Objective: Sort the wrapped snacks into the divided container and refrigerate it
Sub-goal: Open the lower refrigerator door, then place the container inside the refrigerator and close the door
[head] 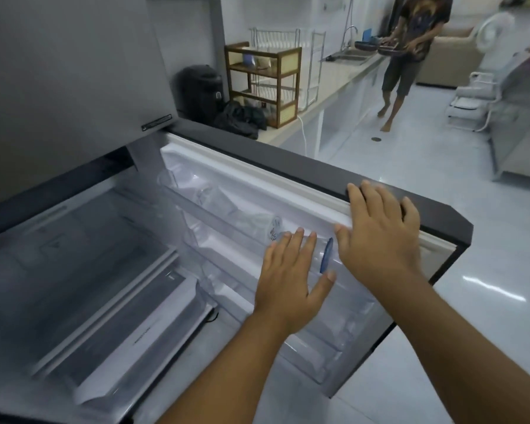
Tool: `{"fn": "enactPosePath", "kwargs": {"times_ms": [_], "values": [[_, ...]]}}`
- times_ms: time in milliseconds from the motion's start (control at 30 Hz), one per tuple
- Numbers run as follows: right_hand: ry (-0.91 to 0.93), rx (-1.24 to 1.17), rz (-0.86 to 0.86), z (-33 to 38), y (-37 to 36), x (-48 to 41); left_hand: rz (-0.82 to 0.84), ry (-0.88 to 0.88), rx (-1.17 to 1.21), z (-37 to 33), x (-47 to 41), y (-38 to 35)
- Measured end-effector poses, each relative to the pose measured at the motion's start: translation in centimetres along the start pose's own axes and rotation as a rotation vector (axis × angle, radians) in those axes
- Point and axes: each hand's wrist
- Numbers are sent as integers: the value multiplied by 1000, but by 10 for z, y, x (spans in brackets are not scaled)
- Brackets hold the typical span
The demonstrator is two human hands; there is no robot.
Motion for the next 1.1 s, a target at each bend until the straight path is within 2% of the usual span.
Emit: {"fn": "enactPosePath", "kwargs": {"times_ms": [100, 200, 300, 400, 600, 733, 900, 1100], "values": [[-3, -21, -4, -2, -1, -1, 21, -13, 96, 2, 0, 8], [16, -176, -38, 7, 1, 3, -32, 17, 146, 18, 16, 29], [160, -344, -26, 47, -1, 16, -114, 109, 64, 51, 49, 62], [336, -445, -18, 116, -4, 40, -178, 253, -11, 98, 102, 102], [728, -608, 88, 305, 7, 121, -324, 663, -195, 188, 279, 190], [1031, -666, 182, 435, 27, 203, -427, 979, -315, 214, 422, 242], [1404, -769, 312, 556, 63, 336, -530, 1392, -435, 202, 590, 277], [1838, -854, 446, 631, 97, 491, -673, 1842, -519, 136, 731, 274]]}}
Point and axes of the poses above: each hand's wrist, its own x-axis away from the middle knuckle, its own y-axis out of the back of the hand, z = x × y, and after that the axes turned 8 degrees about -x, right-handed
